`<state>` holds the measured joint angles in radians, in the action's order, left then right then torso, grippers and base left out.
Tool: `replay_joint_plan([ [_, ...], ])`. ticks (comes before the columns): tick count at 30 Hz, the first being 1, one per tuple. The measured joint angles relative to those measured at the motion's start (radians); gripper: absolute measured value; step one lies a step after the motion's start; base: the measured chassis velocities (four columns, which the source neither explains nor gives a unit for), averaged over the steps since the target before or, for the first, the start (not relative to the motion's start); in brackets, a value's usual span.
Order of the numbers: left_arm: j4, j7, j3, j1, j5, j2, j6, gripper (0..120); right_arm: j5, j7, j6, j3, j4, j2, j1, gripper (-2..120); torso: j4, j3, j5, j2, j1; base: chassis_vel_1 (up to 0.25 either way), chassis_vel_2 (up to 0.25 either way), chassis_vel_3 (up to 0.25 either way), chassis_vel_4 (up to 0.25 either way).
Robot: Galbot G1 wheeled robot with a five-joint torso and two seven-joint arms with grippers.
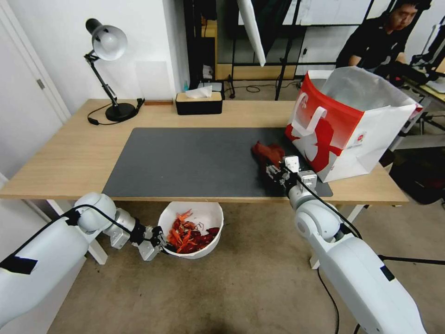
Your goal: Sweep shrimp from table into container with towel, then put container into takeout bag.
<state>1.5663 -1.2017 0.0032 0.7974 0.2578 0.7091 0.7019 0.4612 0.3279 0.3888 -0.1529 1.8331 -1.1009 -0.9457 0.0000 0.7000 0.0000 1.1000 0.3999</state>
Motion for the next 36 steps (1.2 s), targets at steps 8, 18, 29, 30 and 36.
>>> replay_joint_plan([
  [8,0.007,0.000,-0.008,0.015,0.000,-0.002,-0.001,0,0.004,-0.047,-0.166,-0.003,0.076,0.013,-0.061,99,-0.0001,0.000,-0.0001,0.000,0.000,0.000,0.000,0.000,0.000],
  [18,0.018,-0.001,-0.049,0.056,0.004,-0.006,0.001,0,-0.022,-0.138,-0.423,-0.018,0.147,0.022,-0.210,100,0.0000,0.000,0.0000,0.000,0.000,0.000,0.000,0.000,0.000],
  [29,0.039,-0.001,-0.065,0.081,0.020,-0.002,0.003,0,-0.153,-0.151,-0.598,-0.059,0.179,0.003,-0.426,100,0.0000,0.000,0.0000,0.000,0.000,0.000,0.000,0.000,0.000],
  [30,0.041,-0.001,-0.067,0.083,0.024,-0.001,0.007,0,-0.164,-0.151,-0.614,-0.065,0.179,-0.002,-0.447,100,-0.0001,0.000,-0.0001,0.000,0.000,0.000,0.000,0.000,0.000],
  [36,0.057,-0.002,-0.084,0.103,0.048,-0.003,0.021,0,-0.198,-0.151,-0.661,-0.077,0.170,-0.019,-0.518,100,-0.0002,0.000,0.0000,0.000,0.000,0.000,0.000,0.000,0.000],
])
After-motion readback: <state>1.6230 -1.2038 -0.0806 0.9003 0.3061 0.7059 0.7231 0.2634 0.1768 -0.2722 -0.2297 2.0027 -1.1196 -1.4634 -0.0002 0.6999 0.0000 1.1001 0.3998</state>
